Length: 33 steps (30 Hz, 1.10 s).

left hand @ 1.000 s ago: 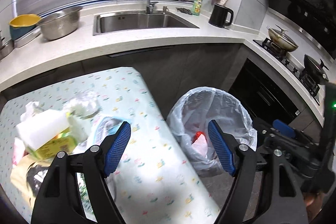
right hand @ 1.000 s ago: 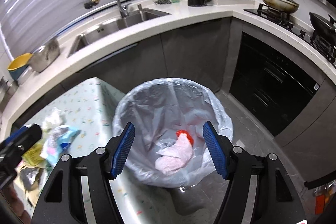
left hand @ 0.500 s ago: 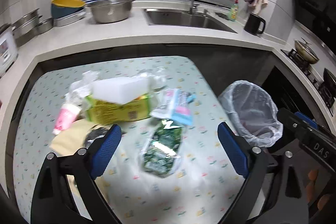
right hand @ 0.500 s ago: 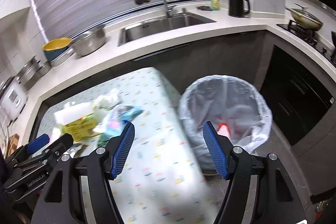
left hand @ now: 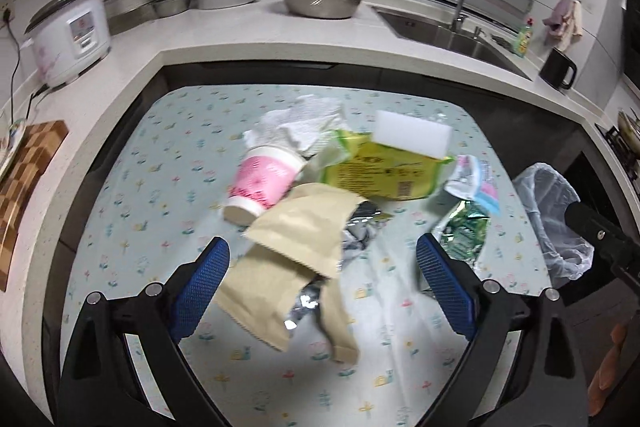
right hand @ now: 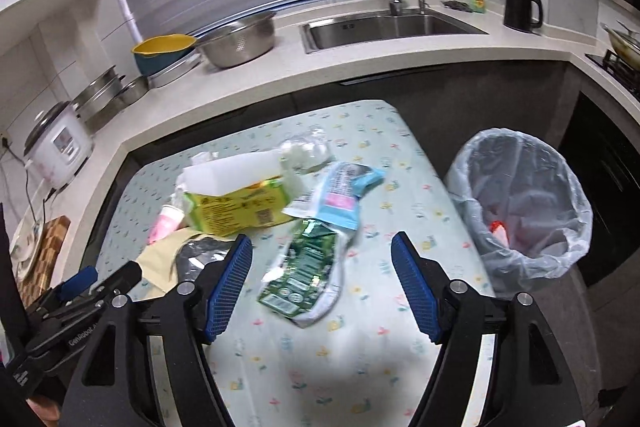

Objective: Collect trash
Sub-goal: 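Grasp the white sponge with the right tool while the left tool grasps the beige paper bag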

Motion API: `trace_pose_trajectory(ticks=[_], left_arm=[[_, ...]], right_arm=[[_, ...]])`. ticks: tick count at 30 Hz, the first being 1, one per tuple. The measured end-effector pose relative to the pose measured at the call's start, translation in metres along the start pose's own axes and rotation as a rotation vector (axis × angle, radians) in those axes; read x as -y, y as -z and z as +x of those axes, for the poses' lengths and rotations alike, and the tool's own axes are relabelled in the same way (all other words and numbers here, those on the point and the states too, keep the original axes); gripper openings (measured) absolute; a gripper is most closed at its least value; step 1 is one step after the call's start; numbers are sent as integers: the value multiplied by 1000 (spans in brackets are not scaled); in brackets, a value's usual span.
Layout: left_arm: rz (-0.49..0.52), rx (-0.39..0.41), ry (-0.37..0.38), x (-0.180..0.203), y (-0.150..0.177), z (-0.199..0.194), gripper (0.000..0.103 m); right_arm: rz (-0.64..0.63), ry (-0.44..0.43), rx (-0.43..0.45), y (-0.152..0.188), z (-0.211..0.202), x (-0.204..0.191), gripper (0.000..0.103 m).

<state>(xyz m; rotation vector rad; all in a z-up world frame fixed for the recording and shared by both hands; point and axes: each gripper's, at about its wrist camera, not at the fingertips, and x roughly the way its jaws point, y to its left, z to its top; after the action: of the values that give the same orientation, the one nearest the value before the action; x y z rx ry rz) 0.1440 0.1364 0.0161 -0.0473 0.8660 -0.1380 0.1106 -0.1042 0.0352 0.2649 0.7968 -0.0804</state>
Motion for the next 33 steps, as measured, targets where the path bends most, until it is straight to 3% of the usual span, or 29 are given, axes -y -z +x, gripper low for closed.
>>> trace_pose_trajectory(ticks=[7,20,25,29,33], left_arm=[[-31,-14,-8,-27,-9,16,90],[-64,-53,0,-38,-10,47,90],[-98,-38,-20,-56,-20,47,90],[-123,-35,-42,-73,-30,52,90],[-147,-39,-55,-86,-34,57,90]], right_arm=[[3,-38,-23,-9,34,-36,75],[-33,-77,-48,-31,75,-74,72],[-8,-74,-52,-39,98,-93,79],[4,-38,-42,-39,115,-109,84],[-28,52,-39,-37,132,-123,84]])
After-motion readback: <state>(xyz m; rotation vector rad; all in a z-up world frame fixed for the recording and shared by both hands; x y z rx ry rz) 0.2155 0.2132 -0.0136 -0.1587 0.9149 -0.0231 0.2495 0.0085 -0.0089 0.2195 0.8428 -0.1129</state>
